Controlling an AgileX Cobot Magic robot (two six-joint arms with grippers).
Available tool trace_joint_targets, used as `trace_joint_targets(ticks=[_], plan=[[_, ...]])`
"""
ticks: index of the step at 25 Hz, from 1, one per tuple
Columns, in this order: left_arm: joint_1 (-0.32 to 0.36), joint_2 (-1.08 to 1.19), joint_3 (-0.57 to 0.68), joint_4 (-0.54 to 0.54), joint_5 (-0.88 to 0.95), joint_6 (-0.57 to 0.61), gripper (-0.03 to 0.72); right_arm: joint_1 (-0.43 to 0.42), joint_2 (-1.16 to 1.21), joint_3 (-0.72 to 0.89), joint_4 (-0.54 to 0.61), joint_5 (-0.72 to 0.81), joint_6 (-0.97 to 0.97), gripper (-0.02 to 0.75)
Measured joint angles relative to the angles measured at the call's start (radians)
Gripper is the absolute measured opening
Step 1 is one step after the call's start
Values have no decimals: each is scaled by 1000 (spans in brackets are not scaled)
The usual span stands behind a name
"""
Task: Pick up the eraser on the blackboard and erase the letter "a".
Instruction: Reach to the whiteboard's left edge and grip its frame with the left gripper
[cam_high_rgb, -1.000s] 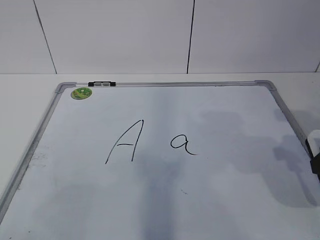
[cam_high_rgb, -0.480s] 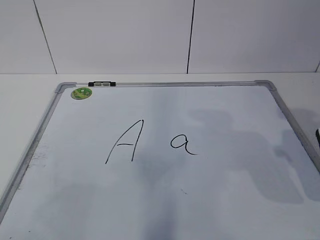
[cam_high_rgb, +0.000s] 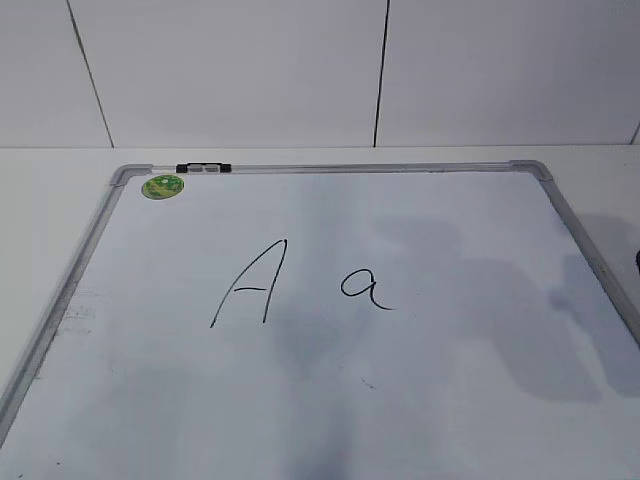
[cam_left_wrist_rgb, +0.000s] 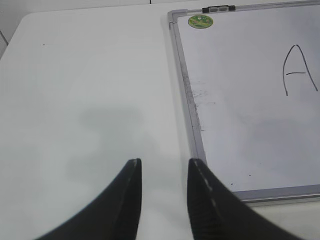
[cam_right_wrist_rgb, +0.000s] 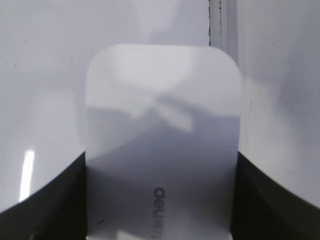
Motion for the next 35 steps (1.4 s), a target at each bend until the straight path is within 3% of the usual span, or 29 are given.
trace_joint_targets(ticks=[11,16,27,35], plan=[[0,9,-4,-16,-16,0,238,0,0,0,6,2,0,517],[0,80,-14,-68,-192,0,241,0,0,0,17,2,0,517],[0,425,-14,-135,-508,2,244,0,0,0,22,2,-1,517],[0,706,-85,-139,-544,26,245,0,0,0,22,3,-1,517]])
